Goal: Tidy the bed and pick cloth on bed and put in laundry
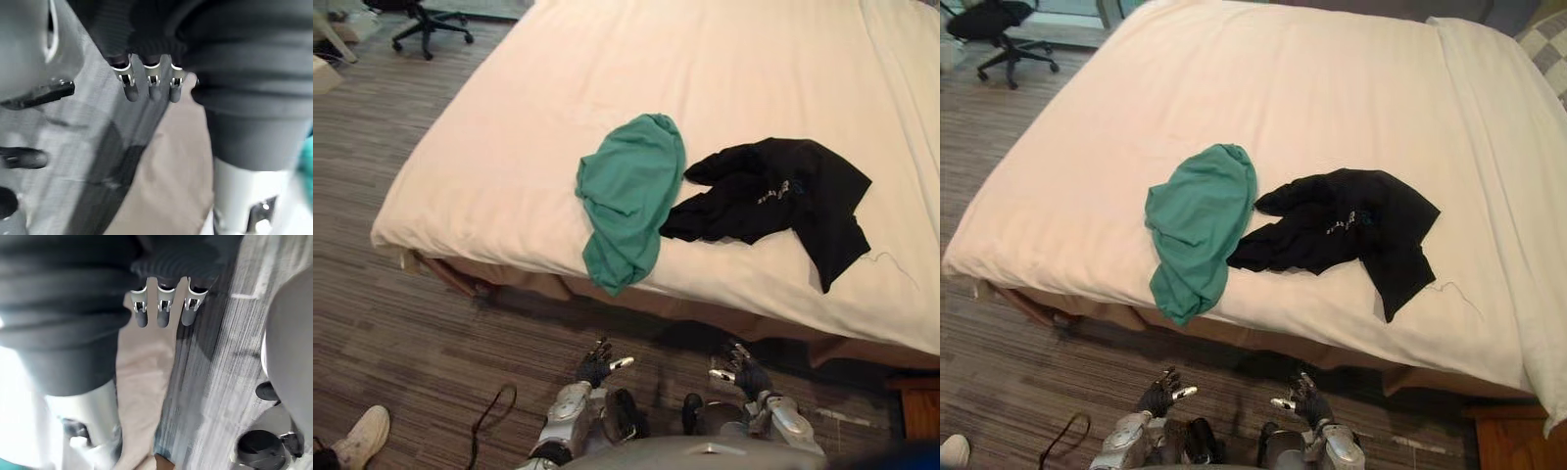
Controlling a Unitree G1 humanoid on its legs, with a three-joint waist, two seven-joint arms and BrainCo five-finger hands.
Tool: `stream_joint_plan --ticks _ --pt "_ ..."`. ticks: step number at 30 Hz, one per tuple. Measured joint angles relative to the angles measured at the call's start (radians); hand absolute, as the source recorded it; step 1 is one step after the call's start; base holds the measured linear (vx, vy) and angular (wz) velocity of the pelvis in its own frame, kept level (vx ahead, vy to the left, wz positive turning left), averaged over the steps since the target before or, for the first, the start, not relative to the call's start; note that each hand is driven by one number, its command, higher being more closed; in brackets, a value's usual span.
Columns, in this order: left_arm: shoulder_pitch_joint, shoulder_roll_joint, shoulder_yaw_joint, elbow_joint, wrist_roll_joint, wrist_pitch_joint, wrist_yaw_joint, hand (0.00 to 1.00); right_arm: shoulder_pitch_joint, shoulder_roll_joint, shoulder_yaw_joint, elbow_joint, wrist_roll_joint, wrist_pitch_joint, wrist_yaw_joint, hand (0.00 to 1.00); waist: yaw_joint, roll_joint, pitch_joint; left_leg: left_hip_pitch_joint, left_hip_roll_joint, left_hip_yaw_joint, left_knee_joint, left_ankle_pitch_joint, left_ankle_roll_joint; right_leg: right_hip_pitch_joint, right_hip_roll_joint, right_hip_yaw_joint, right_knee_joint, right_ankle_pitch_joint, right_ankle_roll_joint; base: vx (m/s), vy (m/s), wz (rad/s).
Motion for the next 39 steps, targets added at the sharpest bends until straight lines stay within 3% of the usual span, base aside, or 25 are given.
stream_joint_plan --ticks 2,3,4,9,12,13,16,23,26,29,32,36,39 --pt "0.025 0.003 0.015 0.001 -0.024 -0.009 -0.004 0.00 -0.003 0.008 -0.014 0.000 0.040 -0.001 0.010 0.00 -0.001 0.002 -0.003 0.050 0.012 -0.059 -0.169 0.005 -0.023 -0.033 -0.014 0.033 0.026 -0.007 0.018 -0.04 0.157 -0.37" --pt "0.030 0.001 0.035 0.002 -0.036 -0.020 -0.012 0.00 -0.003 0.006 -0.016 0.000 0.076 -0.003 0.013 0.00 0.000 0.002 -0.007 0.087 0.018 -0.081 -0.274 0.042 -0.047 -0.066 -0.020 0.056 0.054 -0.017 0.036 0.03 0.176 -0.22" --pt "0.030 0.000 0.041 0.012 -0.053 -0.032 -0.023 0.00 -0.008 0.012 -0.031 0.007 0.129 -0.003 0.010 0.00 -0.003 -0.005 -0.006 0.109 0.003 -0.064 -0.342 0.090 -0.119 -0.099 -0.050 0.082 0.097 -0.033 0.064 0.03 0.155 -0.11" --pt "0.039 0.006 0.089 0.014 -0.056 -0.042 -0.029 0.00 0.018 0.044 -0.054 0.014 0.199 -0.013 0.002 0.00 0.005 -0.051 -0.026 0.178 -0.033 0.008 -0.323 0.044 -0.088 -0.041 -0.102 0.082 0.056 0.002 0.102 0.07 0.168 -0.28" --pt "0.061 0.007 0.106 0.026 -0.055 -0.036 -0.027 0.00 0.023 0.073 -0.050 0.014 0.194 -0.013 0.006 0.00 0.013 -0.047 -0.064 0.265 -0.019 0.112 -0.380 0.043 -0.092 -0.035 -0.096 0.046 0.018 0.057 0.102 0.07 0.098 -0.96" --pt "0.064 0.006 0.106 0.036 -0.055 -0.028 -0.025 0.00 0.028 0.078 -0.050 0.015 0.183 -0.013 0.007 0.00 0.016 -0.026 -0.077 0.276 -0.014 0.138 -0.401 0.048 -0.099 -0.021 -0.082 0.048 -0.025 0.079 0.105 0.04 0.006 -0.66" --pt "0.059 -0.004 0.106 0.040 -0.057 0.002 -0.022 0.00 0.026 0.066 -0.054 0.020 0.166 -0.015 0.007 0.00 -0.006 -0.012 -0.095 0.321 -0.008 0.185 -0.493 0.098 -0.111 0.028 -0.044 0.052 -0.181 0.168 0.104 0.03 -0.015 -0.50" --pt "0.067 -0.027 0.108 0.039 -0.054 0.020 -0.020 0.00 0.024 0.042 -0.047 0.033 0.130 -0.011 0.007 0.00 0.001 0.006 -0.090 0.374 0.012 0.231 -0.563 0.140 -0.133 0.062 0.001 0.069 -0.259 0.212 0.086 -0.04 -0.041 -0.20" --pt "0.072 -0.027 0.109 0.036 -0.049 0.019 0.003 0.00 0.007 0.024 -0.013 0.035 0.131 0.003 -0.003 0.00 0.000 0.024 -0.083 0.358 0.043 0.242 -0.519 0.130 -0.144 0.036 0.020 0.082 -0.235 0.203 0.072 -0.08 -0.086 -0.20" --pt "0.065 -0.025 0.107 0.029 -0.072 0.015 0.002 0.00 -0.006 0.026 -0.011 0.027 0.144 0.010 -0.009 0.00 0.002 0.030 -0.070 0.291 0.076 0.235 -0.415 0.118 -0.142 -0.034 0.014 0.075 -0.134 0.133 0.060 -0.08 -0.119 0.07" --pt "0.061 -0.038 0.107 0.019 -0.104 0.009 0.001 0.00 -0.002 0.006 -0.011 0.013 0.190 0.015 -0.015 0.00 -0.001 0.043 -0.057 0.230 0.105 0.228 -0.273 0.143 -0.116 -0.034 -0.011 0.051 -0.096 0.109 0.053 -0.04 -0.097 0.20" --pt "0.071 -0.036 0.116 0.023 -0.228 0.015 0.004 0.00 0.002 -0.009 -0.061 0.013 0.325 0.012 -0.022 0.00 0.000 0.057 -0.061 0.263 0.090 0.237 -0.344 0.178 -0.112 -0.028 -0.013 0.037 -0.094 0.097 0.050 0.01 -0.048 0.04" --pt "0.068 -0.036 0.187 0.023 -0.300 0.040 0.037 0.00 0.030 0.006 -0.184 -0.006 0.379 -0.011 -0.051 0.00 0.000 0.058 -0.062 0.278 0.091 0.238 -0.395 0.182 -0.116 -0.028 -0.013 -0.012 -0.080 0.082 0.041 0.02 -0.042 0.15"
